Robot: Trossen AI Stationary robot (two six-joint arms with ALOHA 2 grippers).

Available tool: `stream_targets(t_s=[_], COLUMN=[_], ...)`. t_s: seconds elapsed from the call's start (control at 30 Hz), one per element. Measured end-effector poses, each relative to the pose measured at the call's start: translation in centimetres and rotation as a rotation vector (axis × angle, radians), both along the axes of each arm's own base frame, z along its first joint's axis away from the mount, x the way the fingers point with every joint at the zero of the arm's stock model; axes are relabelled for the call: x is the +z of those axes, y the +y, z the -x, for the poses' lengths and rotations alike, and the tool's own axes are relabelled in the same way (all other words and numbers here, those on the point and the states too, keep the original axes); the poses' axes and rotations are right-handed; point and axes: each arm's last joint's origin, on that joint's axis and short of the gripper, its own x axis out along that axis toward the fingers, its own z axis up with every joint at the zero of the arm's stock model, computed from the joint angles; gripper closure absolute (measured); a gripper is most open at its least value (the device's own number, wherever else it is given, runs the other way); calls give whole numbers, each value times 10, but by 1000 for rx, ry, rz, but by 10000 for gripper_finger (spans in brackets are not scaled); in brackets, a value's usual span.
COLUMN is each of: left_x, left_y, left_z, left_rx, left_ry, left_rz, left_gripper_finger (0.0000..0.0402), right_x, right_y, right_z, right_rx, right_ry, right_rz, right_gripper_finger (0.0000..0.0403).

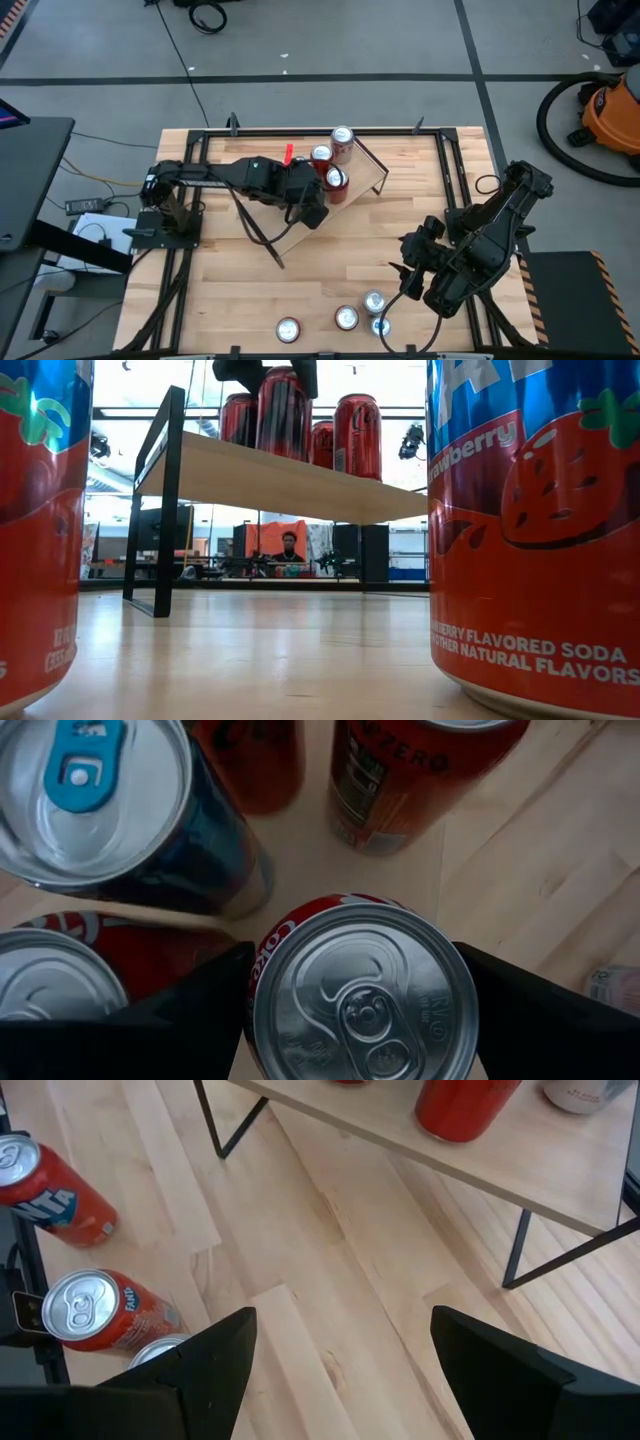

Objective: Place canned beverage on shelf
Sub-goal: Put the red-white soda can on the shelf aligned with the other red-white soda can

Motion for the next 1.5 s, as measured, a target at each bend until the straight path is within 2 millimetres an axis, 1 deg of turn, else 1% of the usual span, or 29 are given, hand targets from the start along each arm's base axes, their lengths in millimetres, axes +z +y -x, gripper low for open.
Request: stream_targets(t_s=[0.43, 1.27, 1.5], left_x=[0, -1, 0], left_y=[-7, -8, -9], left_z=[0, 0, -1], left_rx=[-22, -59, -85], left_ry=[0, 12, 7], left_rz=[21, 20, 70], left_gripper_finger=[88, 83, 83], right_x=[0, 0, 1], right_y=[0, 0, 0], right_z=[0, 0, -1], right_rx=[2, 2, -2], right_ry=[1, -2, -21], right_rz=[2, 0, 8], right_gripper_finger=[92, 92, 92])
